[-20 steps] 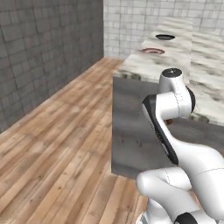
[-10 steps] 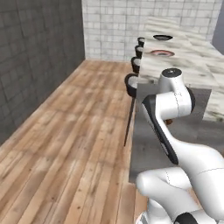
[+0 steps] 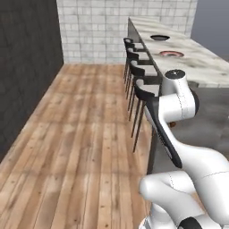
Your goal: Take the chicken drumsticks from the pan and place one on each plate on the dining counter.
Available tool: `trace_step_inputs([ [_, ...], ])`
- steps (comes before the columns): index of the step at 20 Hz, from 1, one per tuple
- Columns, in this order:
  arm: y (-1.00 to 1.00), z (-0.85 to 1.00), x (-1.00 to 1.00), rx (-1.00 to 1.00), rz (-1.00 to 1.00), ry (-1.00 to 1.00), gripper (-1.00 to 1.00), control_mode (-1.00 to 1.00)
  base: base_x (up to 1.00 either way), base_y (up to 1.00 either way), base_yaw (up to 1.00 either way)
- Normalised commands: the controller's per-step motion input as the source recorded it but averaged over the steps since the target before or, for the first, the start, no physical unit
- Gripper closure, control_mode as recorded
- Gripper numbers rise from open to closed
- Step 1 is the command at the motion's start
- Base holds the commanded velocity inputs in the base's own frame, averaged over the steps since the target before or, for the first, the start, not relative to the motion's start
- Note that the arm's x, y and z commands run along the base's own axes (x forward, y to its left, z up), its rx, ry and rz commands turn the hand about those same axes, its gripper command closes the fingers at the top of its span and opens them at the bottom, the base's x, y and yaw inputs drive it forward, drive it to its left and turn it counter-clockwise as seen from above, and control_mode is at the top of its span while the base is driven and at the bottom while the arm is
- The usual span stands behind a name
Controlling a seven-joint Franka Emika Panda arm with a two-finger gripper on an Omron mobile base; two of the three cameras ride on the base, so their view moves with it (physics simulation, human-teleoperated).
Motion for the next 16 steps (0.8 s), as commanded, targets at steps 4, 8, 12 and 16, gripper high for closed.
trace_step_inputs([
  [4,0.00,0.00,0.00,0.00,0.00,0.00,1.00,1.00,0.48,0.88,-0.37],
  [8,0.00,0.00,0.00,0.00,0.00,0.00,1.00,1.00,0.51,0.88,-0.37],
  [12,0.00,0.00,0.00,0.00,0.00,0.00,1.00,1.00,0.57,0.83,-0.39],
  [16,0.00,0.00,0.00,0.00,0.00,0.00,1.00,1.00,0.65,0.76,-0.44],
])
